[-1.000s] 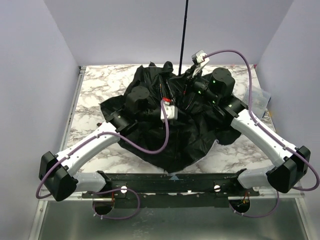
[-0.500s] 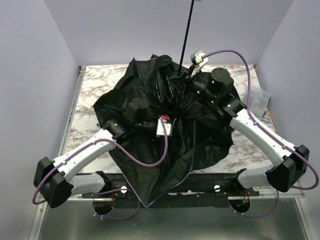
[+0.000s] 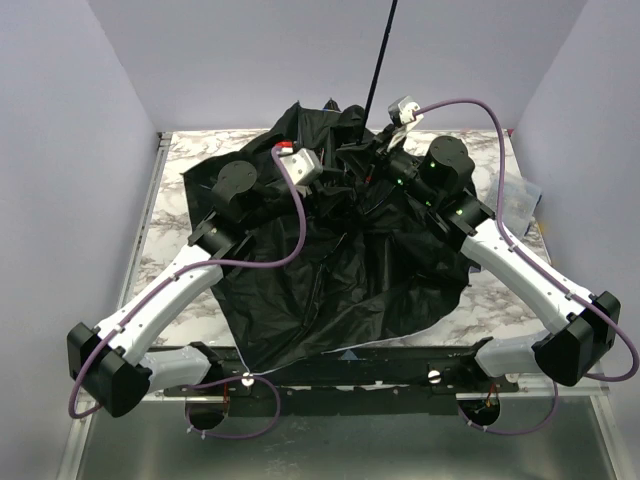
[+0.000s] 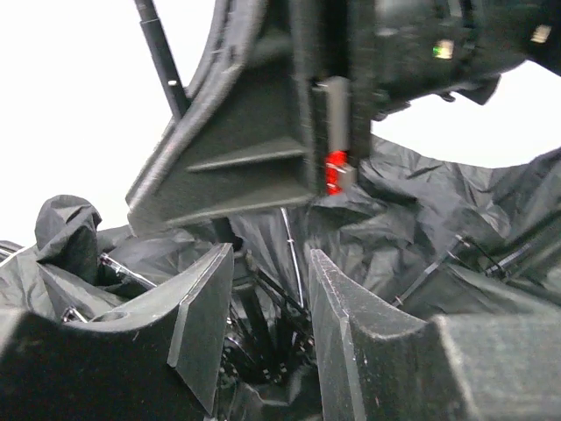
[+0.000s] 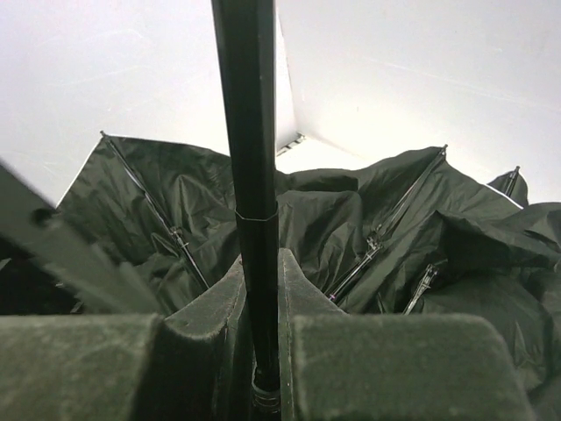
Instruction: Open the umbrella
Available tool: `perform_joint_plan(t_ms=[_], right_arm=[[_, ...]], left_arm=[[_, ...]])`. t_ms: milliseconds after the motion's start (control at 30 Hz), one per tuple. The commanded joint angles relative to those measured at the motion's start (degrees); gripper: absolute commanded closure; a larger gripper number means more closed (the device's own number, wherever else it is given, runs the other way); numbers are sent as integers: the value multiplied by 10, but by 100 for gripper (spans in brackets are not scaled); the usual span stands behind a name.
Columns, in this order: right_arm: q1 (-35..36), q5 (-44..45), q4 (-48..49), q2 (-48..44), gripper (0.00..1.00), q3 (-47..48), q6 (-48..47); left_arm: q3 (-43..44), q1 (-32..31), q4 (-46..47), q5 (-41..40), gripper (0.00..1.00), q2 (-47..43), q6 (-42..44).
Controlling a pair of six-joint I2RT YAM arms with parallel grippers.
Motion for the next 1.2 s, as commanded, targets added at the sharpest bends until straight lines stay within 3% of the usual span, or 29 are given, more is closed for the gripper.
perform_joint_plan(t_ms=[0, 100, 267, 400, 600, 800, 1000, 1167], right_arm=[[-1, -19, 53, -27, 100, -1, 17], [-1, -20, 51, -30, 100, 0, 19], [-1, -28, 52, -31, 100, 1, 34], [-1, -16, 49, -28, 100, 11, 42], [-2, -6, 37, -27, 100, 40, 35], [-2, -15, 38, -23, 100, 67, 40], [-4, -12, 44, -17, 100, 90, 30], [-5, -33, 43, -14, 100, 92, 20]], left_arm=[[38, 2, 29, -73, 59, 47, -55], [58, 2, 29, -85, 60, 69, -62], [70, 1, 45, -89, 74, 96, -63], [52, 4, 22, -86, 79, 105, -60], [-34, 23, -38, -78, 79, 88, -46], [-81, 34, -110, -97, 72, 93, -51], [-87, 37, -160, -117, 70, 112, -54], [-86, 39, -133, -100, 69, 99, -28]])
